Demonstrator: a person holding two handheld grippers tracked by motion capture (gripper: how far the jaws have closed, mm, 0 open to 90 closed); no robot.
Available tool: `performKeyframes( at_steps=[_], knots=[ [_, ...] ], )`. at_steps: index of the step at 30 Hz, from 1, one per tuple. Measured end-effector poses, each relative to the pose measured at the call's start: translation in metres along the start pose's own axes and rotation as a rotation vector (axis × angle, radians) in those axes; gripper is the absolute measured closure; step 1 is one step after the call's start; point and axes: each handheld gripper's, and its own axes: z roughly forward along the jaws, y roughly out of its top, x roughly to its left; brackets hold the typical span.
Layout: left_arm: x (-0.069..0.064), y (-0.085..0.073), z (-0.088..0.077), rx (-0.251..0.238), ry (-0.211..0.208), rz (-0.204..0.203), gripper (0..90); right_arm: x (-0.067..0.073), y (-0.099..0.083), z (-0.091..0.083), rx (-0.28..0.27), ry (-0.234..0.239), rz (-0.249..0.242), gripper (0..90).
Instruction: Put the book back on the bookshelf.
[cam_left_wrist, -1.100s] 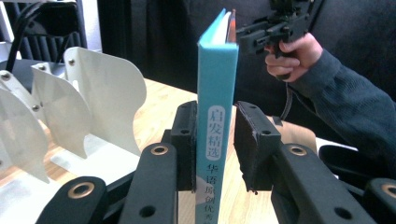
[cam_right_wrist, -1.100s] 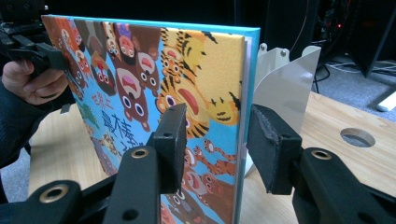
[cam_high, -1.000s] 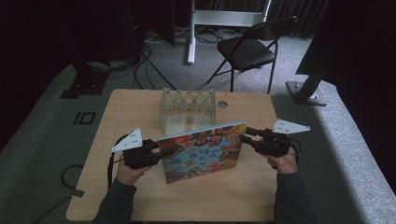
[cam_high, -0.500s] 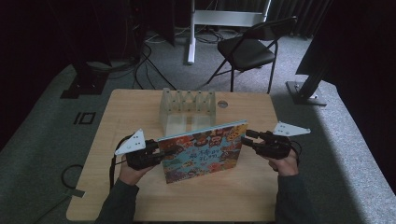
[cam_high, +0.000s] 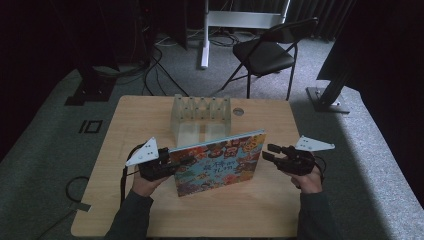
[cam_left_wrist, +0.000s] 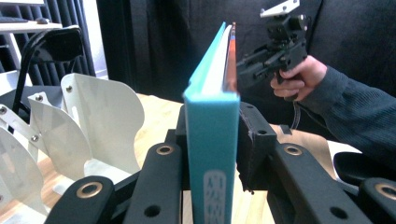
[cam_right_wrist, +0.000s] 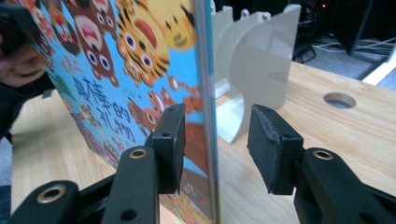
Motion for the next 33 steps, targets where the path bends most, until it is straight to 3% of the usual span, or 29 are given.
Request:
performKeyframes(
  at_steps=[7, 33],
  knots=[
    [0.0, 0.0, 0.002, -0.014, 0.004, 0.008, 73.0, -0.002, -0.016, -0.005, 0.036, -0.041, 0.014, 55.4],
    [-0.006, 0.004, 0.021, -0.071, -0.045, 0.049, 73.4, -0.009, -0.038, -0.009, 0.047, -0.065, 0.068, 54.3]
  ],
)
